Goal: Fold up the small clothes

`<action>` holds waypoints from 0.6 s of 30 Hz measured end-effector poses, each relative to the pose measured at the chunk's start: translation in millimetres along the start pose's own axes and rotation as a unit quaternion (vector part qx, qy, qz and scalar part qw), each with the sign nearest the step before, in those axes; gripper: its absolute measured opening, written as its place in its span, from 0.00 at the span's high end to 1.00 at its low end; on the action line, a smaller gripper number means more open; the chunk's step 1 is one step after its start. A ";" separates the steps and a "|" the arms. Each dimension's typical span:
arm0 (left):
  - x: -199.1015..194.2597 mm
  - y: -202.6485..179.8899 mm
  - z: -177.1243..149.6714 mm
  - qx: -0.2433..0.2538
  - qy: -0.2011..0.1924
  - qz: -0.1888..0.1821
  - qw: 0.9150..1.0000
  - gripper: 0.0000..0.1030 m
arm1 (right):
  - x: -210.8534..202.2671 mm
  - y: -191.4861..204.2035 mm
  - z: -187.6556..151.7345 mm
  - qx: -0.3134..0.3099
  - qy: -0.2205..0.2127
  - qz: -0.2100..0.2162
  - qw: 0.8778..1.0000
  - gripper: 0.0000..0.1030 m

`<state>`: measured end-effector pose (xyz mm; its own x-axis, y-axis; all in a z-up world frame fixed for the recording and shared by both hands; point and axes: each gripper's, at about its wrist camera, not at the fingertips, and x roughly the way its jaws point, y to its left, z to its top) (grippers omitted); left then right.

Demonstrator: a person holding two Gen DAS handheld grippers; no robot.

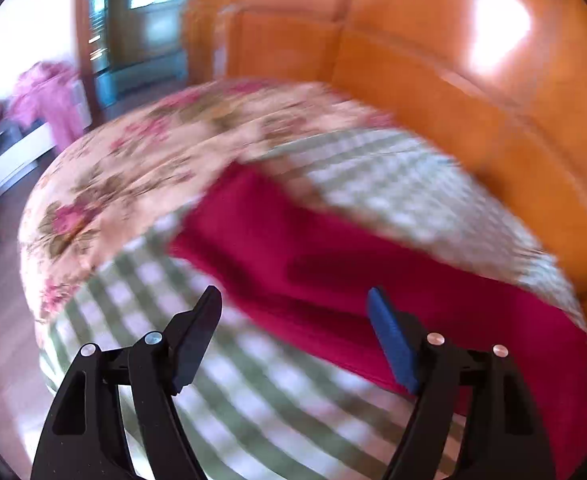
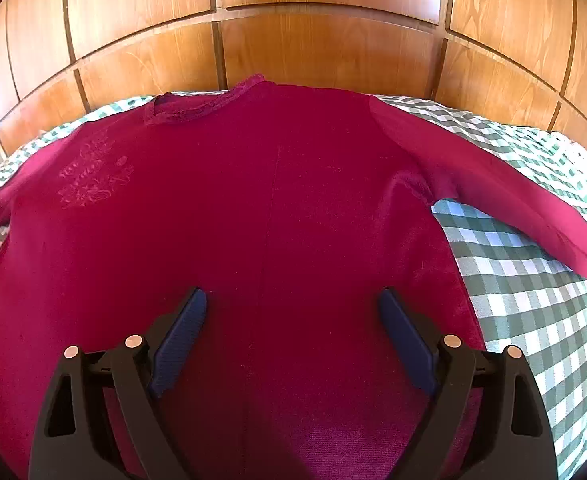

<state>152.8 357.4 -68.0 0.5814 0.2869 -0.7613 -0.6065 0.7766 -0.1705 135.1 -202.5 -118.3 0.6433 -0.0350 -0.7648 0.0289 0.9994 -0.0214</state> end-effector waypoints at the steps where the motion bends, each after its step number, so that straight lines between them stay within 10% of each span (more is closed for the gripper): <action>1: -13.4 -18.7 -7.5 0.019 -0.006 -0.029 0.999 0.28 | -0.1 -0.3 0.1 0.001 0.000 0.001 1.000 0.15; 6: -58.8 -108.2 -69.3 0.109 0.008 -0.152 0.982 0.31 | -1.0 -1.4 0.1 0.004 -0.002 0.005 1.000 0.15; 10: -85.2 -190.2 -140.3 0.211 0.037 -0.217 0.952 0.31 | -2.4 -2.8 -0.3 0.009 -0.004 0.011 1.000 0.15; 18: -75.7 -249.8 -225.6 0.338 0.058 -0.187 0.921 0.33 | -4.2 -7.9 6.3 0.021 0.011 0.027 0.999 0.15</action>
<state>137.9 15.2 -109.0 0.5949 -0.1029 -0.7972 0.1228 0.9918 -0.0363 137.0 -210.2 -110.8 0.6286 0.0203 -0.7775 0.0268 0.9985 0.0477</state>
